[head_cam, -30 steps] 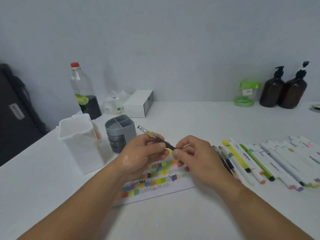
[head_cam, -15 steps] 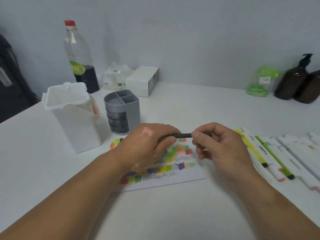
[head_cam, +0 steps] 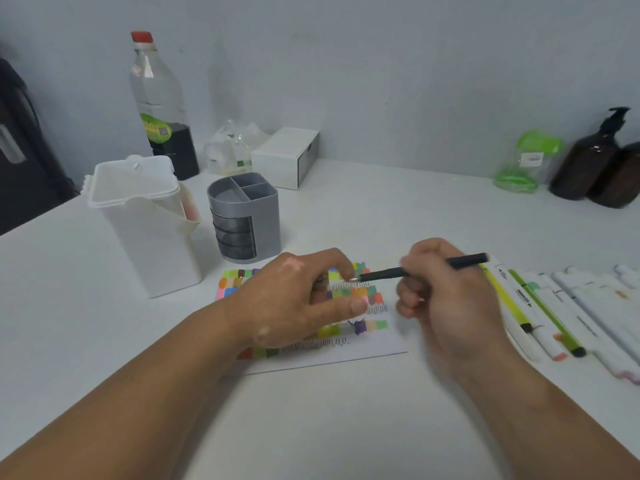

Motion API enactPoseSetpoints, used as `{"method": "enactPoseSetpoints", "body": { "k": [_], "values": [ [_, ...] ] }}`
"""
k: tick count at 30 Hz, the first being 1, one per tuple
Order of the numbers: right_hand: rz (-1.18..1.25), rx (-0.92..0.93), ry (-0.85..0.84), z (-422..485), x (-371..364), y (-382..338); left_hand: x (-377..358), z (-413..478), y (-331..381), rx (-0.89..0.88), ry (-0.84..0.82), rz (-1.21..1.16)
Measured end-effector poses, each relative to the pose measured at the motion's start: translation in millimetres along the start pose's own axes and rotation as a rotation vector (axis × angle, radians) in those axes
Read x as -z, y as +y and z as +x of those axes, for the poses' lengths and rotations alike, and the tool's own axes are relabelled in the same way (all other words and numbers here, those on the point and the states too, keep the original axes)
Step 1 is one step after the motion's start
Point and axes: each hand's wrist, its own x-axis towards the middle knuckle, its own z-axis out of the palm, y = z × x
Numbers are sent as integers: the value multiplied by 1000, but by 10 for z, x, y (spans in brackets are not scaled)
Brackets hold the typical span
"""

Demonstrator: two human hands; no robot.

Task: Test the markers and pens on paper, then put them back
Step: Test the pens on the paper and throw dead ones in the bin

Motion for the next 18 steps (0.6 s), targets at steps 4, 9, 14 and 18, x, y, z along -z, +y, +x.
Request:
{"method": "enactPoseSetpoints", "body": {
  "k": [4, 9, 14, 18],
  "values": [
    [74, -98, -20, 8, 175, -103, 19, -40, -102, 79, -118, 150],
    [-129, -112, -215, -120, 80, -45, 43, -53, -146, 71, -173, 221],
    [-307, -157, -282, -207, -25, 84, 87, -67, -164, 109, -206, 180],
    [-393, -118, -306, -209, -45, 106, 84, -69, -167, 116, -219, 180]
  ]
}}
